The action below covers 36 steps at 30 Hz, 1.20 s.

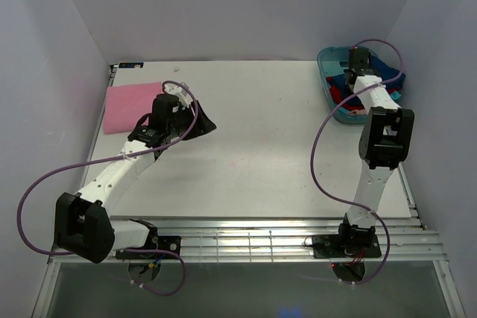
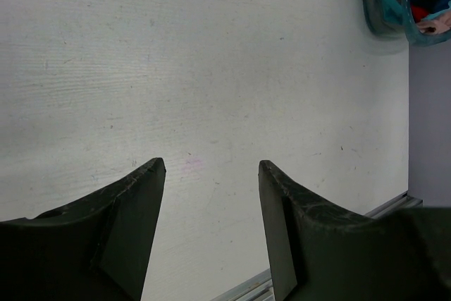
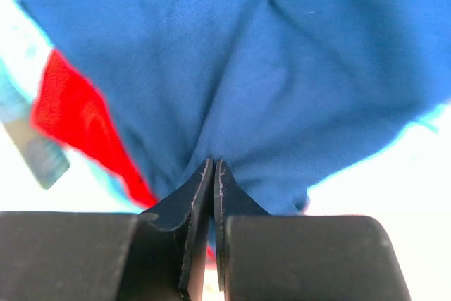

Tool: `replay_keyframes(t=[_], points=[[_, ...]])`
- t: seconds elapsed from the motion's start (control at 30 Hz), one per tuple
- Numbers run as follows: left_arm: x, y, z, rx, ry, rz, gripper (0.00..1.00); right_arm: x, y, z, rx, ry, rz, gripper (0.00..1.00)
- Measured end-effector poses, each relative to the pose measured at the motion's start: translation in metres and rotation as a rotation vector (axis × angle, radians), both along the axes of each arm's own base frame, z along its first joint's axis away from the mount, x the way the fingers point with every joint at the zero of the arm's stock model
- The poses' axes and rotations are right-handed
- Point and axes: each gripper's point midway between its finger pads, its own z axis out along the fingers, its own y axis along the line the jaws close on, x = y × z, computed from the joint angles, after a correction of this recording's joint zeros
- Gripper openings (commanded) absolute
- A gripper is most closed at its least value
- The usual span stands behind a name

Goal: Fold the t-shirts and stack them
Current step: Grab crumpled tshirt from bin with the right arm, then move the tshirt to the center of the board

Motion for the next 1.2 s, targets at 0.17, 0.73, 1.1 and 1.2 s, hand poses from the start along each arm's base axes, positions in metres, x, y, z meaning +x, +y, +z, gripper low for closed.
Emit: replay_keyframes(t=[0.17, 0.73, 1.1, 1.2], points=[[-0.003, 0.001, -0.006, -0.001, 0.012, 0.002, 0.66, -0.008, 0.017, 0.075, 0.024, -0.109, 0.035, 0.08], [-0.005, -0.002, -0.004, -0.033, 0.002, 0.002, 0.66, -0.078, 0.207, 0.372, 0.343, -0.666, 0.489, 0.08], [-0.016, 0.002, -0.001, -0.061, -0.012, 0.022, 0.66, -0.158, 0.229, 0.399, 0.574, -0.739, 0.638, 0.08], [-0.017, 0.004, -0.001, -0.061, -0.015, 0.029, 0.66, -0.153, 0.246, 0.346, 0.623, -0.598, 0.648, 0.08]])
